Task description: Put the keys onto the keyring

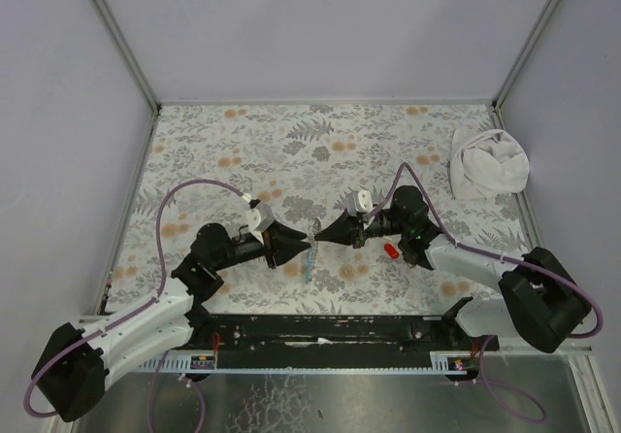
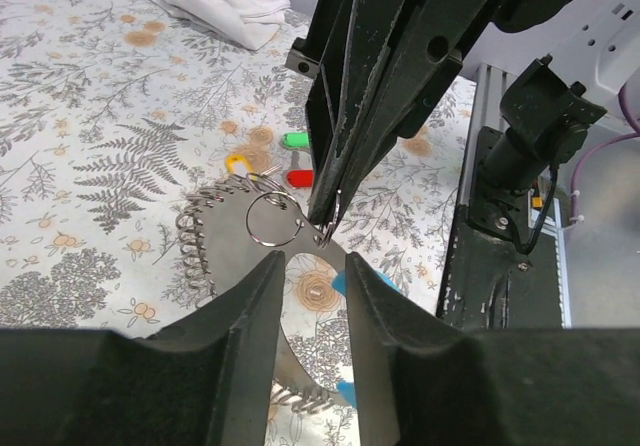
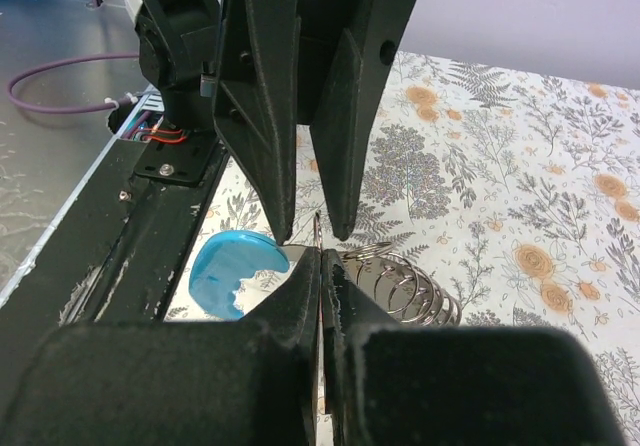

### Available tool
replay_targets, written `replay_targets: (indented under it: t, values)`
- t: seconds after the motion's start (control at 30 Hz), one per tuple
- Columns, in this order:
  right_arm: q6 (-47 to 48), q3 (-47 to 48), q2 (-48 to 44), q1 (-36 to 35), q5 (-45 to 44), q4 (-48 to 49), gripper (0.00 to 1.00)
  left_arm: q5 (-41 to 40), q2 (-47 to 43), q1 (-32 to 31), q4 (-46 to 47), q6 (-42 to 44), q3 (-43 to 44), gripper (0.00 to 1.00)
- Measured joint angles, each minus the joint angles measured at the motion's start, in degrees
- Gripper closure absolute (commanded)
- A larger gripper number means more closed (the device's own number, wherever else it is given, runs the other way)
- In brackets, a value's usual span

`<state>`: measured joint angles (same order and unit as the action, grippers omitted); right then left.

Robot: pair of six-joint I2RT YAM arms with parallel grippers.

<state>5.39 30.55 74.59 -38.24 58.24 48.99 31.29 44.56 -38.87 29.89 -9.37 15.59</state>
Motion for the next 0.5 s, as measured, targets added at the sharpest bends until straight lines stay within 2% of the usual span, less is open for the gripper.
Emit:
replay_targets:
  t: [0.5]
  values:
    - [-1.60, -0.02, 2.01, 0.00, 3.56, 1.79, 1.00, 1.36, -0.61, 0.04, 0.76, -0.07, 0.00, 0.76]
